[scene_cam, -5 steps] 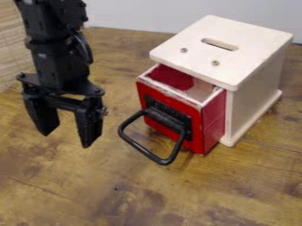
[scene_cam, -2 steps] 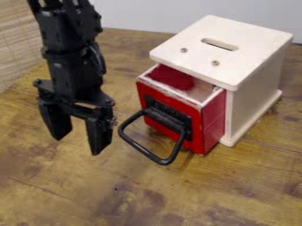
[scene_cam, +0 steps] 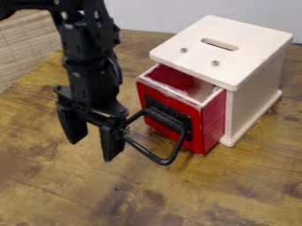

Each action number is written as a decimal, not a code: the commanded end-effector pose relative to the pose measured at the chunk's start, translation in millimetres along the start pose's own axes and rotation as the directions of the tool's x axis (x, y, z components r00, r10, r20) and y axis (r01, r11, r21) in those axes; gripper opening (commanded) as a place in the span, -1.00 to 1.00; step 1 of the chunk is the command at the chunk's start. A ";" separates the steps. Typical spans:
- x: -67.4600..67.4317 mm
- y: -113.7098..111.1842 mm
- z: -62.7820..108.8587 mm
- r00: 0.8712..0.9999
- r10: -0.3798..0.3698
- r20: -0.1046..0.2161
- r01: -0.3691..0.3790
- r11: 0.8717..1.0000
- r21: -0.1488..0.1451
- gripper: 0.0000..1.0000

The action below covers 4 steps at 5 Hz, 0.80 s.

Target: Close the drawer

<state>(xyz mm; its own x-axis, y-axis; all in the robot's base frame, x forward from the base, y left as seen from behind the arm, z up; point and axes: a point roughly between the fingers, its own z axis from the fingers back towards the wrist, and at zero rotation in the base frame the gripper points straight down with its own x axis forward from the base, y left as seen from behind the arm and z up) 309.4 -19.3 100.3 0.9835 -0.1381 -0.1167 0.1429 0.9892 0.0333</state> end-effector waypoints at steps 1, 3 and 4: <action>8.9 -6.0 11.5 0.998 -0.035 0.057 0.034 0.999 0.014 1.00; 11.7 -10.1 3.8 0.997 -0.057 0.044 0.056 0.998 0.014 1.00; 13.2 -11.9 0.0 0.997 -0.067 0.037 0.067 0.998 0.014 1.00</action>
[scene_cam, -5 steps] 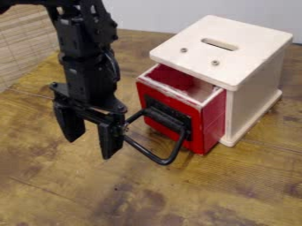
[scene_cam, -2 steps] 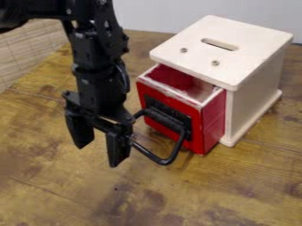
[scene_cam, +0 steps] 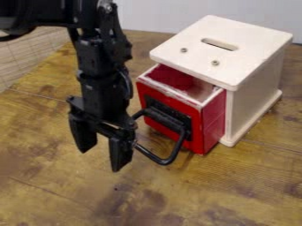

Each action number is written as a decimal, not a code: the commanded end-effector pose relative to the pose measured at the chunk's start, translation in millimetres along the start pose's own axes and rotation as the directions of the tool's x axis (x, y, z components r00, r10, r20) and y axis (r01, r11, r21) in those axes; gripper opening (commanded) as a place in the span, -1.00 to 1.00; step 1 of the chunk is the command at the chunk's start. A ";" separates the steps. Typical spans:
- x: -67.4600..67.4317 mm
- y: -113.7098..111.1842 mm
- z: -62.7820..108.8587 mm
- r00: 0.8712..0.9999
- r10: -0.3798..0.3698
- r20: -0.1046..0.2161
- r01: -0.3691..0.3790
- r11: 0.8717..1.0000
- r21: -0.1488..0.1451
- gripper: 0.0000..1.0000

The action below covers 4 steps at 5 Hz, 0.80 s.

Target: Close the drawer

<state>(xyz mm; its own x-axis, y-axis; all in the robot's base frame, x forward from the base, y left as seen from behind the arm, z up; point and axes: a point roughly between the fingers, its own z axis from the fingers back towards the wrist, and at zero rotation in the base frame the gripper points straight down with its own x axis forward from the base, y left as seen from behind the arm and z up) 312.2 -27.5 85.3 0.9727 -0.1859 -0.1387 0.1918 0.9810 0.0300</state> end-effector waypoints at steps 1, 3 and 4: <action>9.8 -4.7 10.6 0.998 -0.026 0.052 0.026 1.000 0.013 1.00; 15.0 -6.7 3.1 0.998 -0.041 0.039 0.041 0.999 0.019 1.00; 17.1 -6.5 0.4 0.998 -0.048 0.033 0.048 0.999 0.023 1.00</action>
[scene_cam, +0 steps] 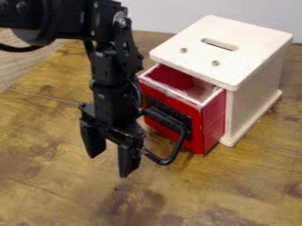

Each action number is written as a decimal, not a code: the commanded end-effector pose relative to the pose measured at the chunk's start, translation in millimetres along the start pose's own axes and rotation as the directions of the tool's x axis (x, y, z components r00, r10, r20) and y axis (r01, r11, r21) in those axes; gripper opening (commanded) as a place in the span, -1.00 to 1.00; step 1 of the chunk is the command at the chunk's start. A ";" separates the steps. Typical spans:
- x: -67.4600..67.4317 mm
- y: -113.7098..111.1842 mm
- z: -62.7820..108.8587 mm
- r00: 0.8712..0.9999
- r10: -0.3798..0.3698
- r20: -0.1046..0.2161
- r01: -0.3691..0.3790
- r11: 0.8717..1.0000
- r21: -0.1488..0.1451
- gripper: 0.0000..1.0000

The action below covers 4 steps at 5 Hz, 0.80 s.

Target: Close the drawer

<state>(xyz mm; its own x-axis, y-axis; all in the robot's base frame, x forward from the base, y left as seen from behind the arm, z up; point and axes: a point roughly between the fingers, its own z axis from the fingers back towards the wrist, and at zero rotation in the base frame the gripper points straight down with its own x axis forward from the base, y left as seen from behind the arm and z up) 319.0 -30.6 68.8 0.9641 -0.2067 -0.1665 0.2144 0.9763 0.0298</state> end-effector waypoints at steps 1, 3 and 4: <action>8.7 -2.2 13.0 0.998 -0.028 0.054 0.026 0.999 0.024 1.00; 14.0 4.5 9.4 0.999 -0.029 0.044 0.027 0.999 0.038 1.00; 16.9 7.5 8.0 0.999 -0.029 0.040 0.028 0.999 0.043 1.00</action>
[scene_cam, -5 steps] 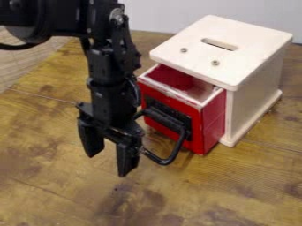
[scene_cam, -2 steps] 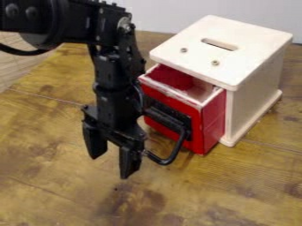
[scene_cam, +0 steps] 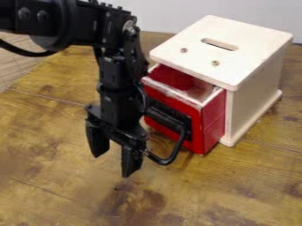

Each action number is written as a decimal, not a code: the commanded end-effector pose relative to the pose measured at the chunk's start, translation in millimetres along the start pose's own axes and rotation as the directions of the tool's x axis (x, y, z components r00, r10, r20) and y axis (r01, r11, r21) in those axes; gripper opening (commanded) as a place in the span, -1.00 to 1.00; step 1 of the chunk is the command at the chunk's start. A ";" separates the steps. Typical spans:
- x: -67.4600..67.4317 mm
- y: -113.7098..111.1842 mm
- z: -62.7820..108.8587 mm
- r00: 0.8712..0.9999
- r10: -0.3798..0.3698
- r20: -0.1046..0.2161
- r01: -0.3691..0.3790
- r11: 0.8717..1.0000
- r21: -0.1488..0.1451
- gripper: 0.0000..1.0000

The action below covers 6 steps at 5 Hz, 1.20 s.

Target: Close the drawer

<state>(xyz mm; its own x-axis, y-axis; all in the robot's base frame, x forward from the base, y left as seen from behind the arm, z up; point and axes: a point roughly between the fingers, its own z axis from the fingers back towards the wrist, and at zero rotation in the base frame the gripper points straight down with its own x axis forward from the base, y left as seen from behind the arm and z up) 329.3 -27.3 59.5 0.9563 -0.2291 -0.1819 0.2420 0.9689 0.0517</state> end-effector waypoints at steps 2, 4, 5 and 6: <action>12.5 8.7 13.5 0.999 -0.005 0.049 0.004 1.000 0.026 1.00; 25.7 16.0 13.9 0.998 -0.003 0.056 0.001 0.999 0.032 1.00; 36.3 21.1 15.5 0.998 -0.001 0.065 -0.001 0.999 0.038 1.00; 46.5 26.4 17.3 0.997 0.001 0.075 -0.004 0.999 0.045 1.00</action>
<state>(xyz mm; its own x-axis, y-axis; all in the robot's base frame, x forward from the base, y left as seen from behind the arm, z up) 368.7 -19.7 49.7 0.9517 -0.2453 -0.1848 0.2626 0.9619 0.0756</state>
